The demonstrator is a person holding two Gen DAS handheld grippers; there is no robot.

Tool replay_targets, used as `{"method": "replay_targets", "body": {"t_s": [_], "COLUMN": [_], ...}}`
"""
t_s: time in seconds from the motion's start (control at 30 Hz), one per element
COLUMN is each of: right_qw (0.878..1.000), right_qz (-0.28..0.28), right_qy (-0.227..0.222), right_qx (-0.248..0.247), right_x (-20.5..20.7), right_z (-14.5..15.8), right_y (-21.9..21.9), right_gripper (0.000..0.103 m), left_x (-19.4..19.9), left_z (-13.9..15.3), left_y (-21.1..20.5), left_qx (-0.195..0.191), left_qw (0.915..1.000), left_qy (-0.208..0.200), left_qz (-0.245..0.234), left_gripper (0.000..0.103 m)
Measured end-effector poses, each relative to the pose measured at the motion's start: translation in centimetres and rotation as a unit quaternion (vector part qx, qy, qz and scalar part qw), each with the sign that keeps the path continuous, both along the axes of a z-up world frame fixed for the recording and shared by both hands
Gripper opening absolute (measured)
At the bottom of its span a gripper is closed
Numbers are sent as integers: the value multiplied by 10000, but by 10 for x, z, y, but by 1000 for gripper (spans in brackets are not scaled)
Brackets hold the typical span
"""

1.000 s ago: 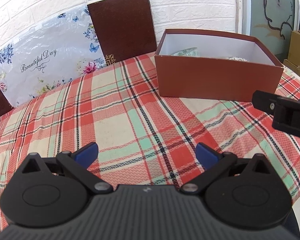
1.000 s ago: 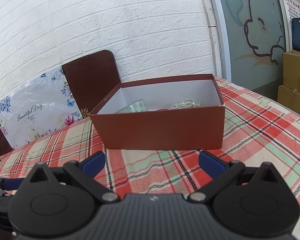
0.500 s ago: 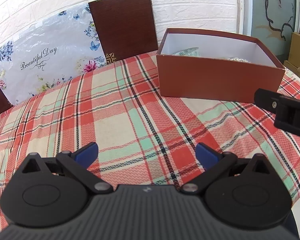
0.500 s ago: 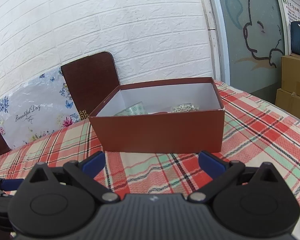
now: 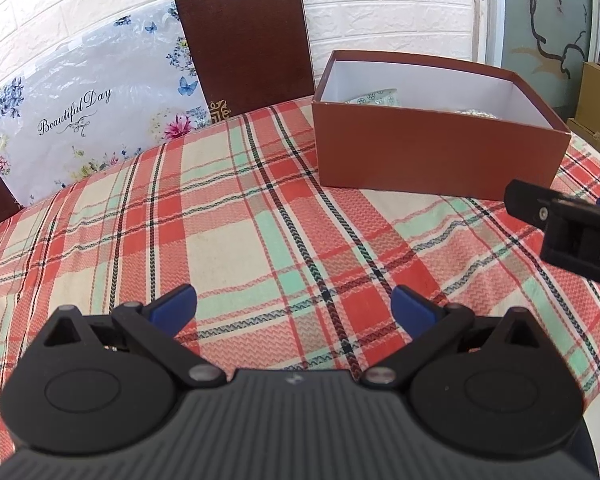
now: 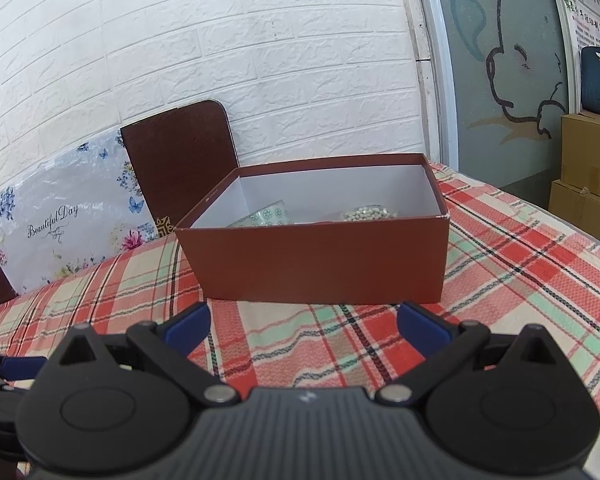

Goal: Organize objects

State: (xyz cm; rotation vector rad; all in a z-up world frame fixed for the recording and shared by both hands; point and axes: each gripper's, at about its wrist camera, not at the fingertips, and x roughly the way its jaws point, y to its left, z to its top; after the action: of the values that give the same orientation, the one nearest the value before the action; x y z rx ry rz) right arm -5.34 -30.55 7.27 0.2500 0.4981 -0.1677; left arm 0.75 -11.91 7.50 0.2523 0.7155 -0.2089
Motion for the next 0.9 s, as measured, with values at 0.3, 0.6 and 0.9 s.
{"method": "replay_targets", "body": {"t_s": [0.3,0.6,0.9], "right_qw": [10000,10000,10000], "right_qz": [9,4,-13], "right_qy": [55,53,41], "right_qx": [20,-9,-53], "right_x": [2,2,1], "right_z": [-3,-3,-3], "right_y": [-3,-3,-3], "right_gripper": [103,103,103], "left_x": [-1,-1,-2], "left_z": [-2,-2,-3], "left_y": [-2,-2,0], "left_qx": [0,24,36], "left_qw": [10000,10000,9999], "left_qy": [29,25,15], "left_qz": [-47,-78,-99], "left_gripper": [103,103,103]}}
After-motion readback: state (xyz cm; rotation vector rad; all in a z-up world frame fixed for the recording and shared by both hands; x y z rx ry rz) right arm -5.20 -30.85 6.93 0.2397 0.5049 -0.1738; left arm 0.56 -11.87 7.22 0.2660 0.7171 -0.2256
